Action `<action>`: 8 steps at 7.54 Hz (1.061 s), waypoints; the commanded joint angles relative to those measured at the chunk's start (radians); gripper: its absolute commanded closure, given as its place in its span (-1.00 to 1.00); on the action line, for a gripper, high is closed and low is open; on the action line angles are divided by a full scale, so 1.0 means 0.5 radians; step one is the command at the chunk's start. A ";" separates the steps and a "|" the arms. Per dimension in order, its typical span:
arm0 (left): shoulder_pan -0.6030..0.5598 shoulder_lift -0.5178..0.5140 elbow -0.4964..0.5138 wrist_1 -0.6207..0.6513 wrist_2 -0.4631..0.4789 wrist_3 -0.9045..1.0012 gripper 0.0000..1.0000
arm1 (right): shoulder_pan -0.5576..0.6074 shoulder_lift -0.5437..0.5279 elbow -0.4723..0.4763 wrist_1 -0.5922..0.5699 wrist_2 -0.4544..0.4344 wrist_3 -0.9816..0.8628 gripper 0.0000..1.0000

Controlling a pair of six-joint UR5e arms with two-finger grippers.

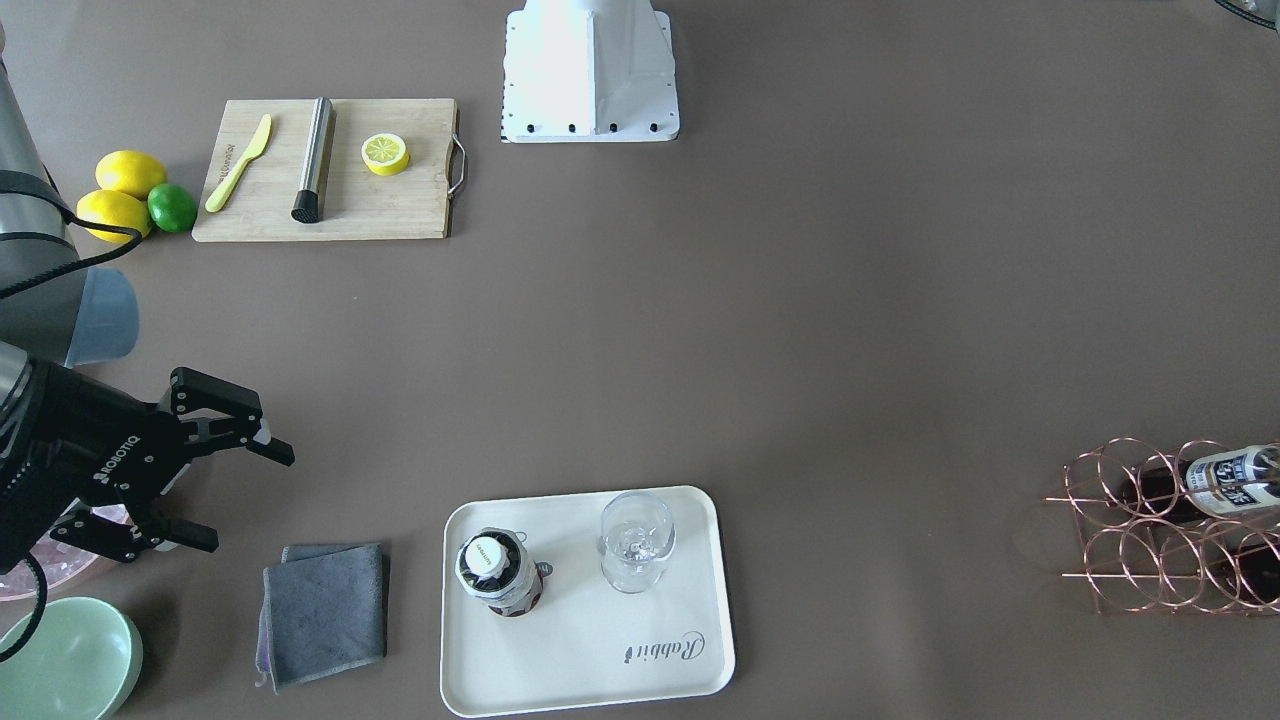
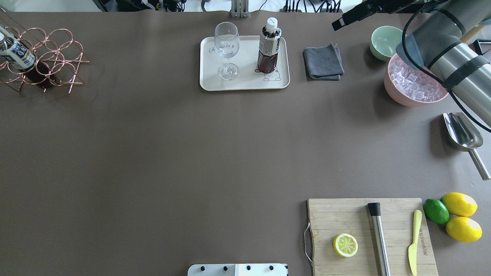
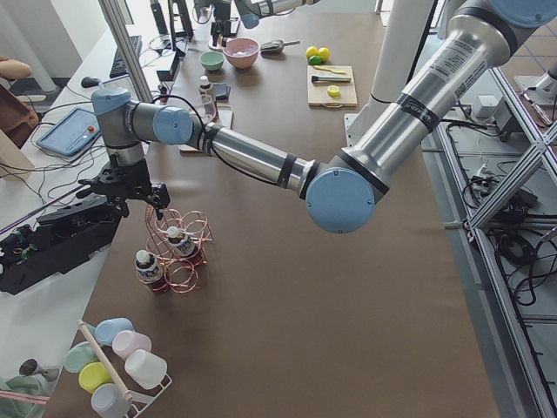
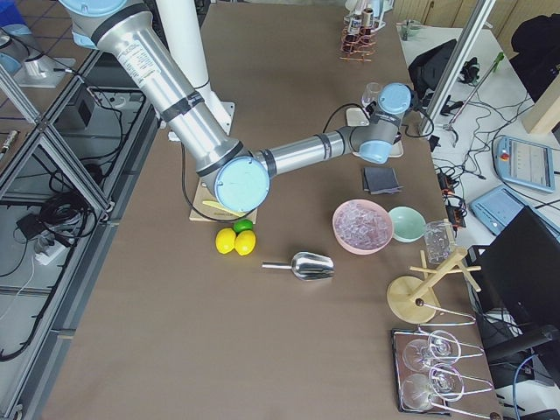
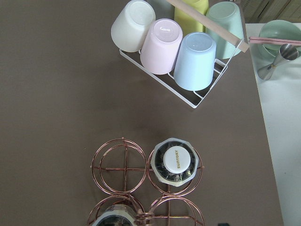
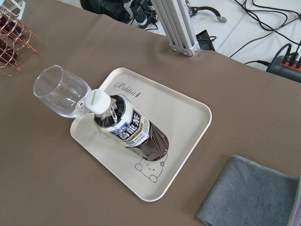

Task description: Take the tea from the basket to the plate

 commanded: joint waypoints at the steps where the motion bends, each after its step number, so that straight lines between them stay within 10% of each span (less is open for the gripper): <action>1: -0.113 -0.005 -0.091 0.145 -0.082 0.236 -0.97 | 0.145 -0.244 0.125 -0.270 0.140 -0.059 -1.00; 3: -0.160 0.098 -0.428 0.463 -0.214 0.732 -0.97 | 0.296 -0.621 0.448 -0.775 0.122 -0.797 -1.00; 5: -0.157 0.681 -1.189 0.542 -0.343 1.168 -0.97 | 0.427 -0.739 0.628 -1.576 0.018 -1.136 -1.00; 8: -0.157 0.939 -1.322 0.704 -0.564 2.003 -0.97 | 0.553 -0.950 0.634 -1.926 -0.301 -1.258 -1.00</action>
